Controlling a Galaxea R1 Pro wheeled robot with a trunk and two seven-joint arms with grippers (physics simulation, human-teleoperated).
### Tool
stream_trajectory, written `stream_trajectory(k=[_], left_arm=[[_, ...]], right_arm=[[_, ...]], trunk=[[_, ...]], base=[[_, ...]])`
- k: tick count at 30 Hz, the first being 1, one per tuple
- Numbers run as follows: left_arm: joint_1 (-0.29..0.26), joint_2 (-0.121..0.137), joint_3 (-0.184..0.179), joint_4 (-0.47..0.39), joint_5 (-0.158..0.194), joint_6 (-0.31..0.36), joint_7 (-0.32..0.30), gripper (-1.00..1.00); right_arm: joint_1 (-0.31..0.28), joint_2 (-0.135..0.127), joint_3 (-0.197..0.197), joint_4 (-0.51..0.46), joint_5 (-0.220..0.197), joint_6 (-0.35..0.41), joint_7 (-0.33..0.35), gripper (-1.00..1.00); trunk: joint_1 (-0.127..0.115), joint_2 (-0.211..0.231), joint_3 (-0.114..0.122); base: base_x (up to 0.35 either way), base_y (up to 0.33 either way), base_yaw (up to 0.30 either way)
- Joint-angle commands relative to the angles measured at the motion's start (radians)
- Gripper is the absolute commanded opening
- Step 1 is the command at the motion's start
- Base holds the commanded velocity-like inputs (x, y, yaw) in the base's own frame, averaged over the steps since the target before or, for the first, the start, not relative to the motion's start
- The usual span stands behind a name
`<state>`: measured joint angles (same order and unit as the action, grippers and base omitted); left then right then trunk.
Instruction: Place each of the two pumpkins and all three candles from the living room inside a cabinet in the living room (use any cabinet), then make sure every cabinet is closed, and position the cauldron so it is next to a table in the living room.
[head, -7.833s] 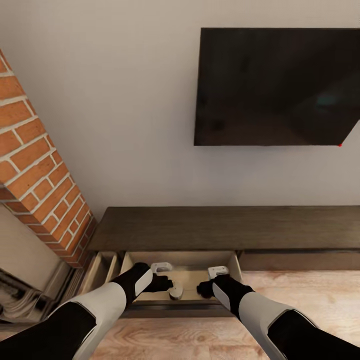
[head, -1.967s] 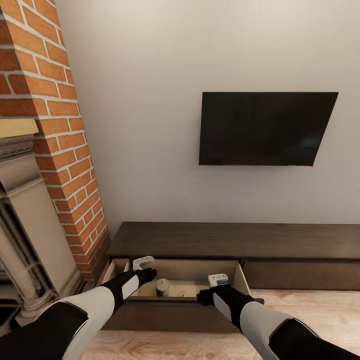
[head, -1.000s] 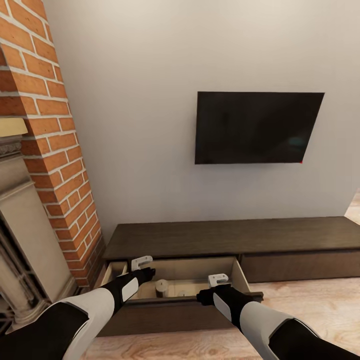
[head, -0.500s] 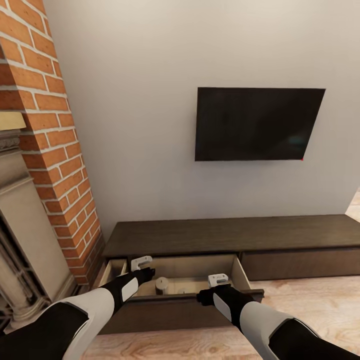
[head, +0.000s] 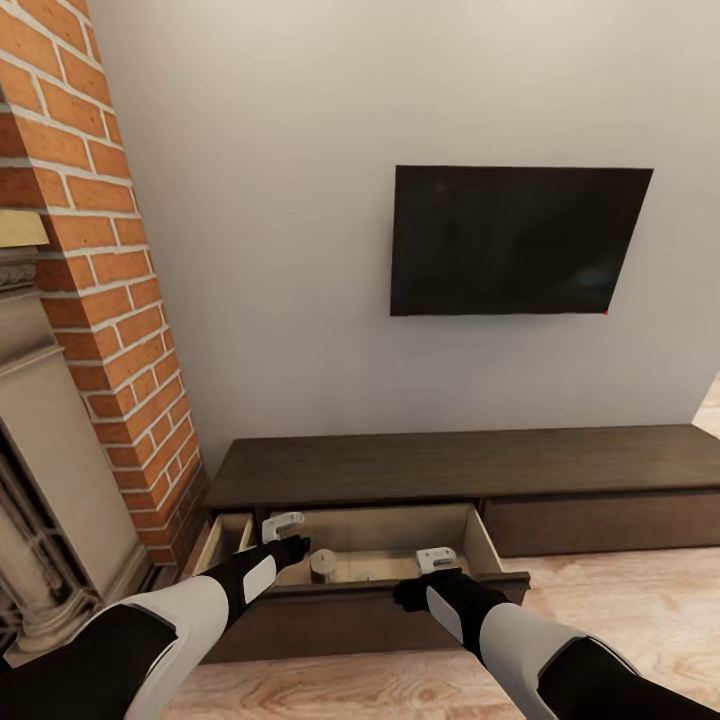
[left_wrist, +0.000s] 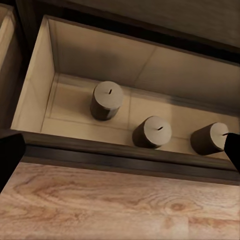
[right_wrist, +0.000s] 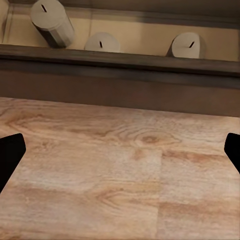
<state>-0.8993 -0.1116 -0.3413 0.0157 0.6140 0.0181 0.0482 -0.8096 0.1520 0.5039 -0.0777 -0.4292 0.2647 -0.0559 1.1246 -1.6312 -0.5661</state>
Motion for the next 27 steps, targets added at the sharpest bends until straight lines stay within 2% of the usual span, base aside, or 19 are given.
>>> stream_trajectory(k=[1,27], left_arm=[[-0.001,0.000,-0.008,0.001,0.007,0.002,0.002,1.00],[-0.001,-0.002,-0.008,0.003,0.007,0.002,0.003,1.00]], right_arm=[[0.000,0.000,0.008,-0.002,-0.010,0.005,-0.005,1.00],[0.000,0.000,0.008,-0.002,-0.012,0.005,-0.004,1.00]], trunk=[[0.004,-0.008,-0.004],[0.104,-0.190,-0.086]], base=[[0.000,0.000,0.000],[0.000,0.000,0.000]])
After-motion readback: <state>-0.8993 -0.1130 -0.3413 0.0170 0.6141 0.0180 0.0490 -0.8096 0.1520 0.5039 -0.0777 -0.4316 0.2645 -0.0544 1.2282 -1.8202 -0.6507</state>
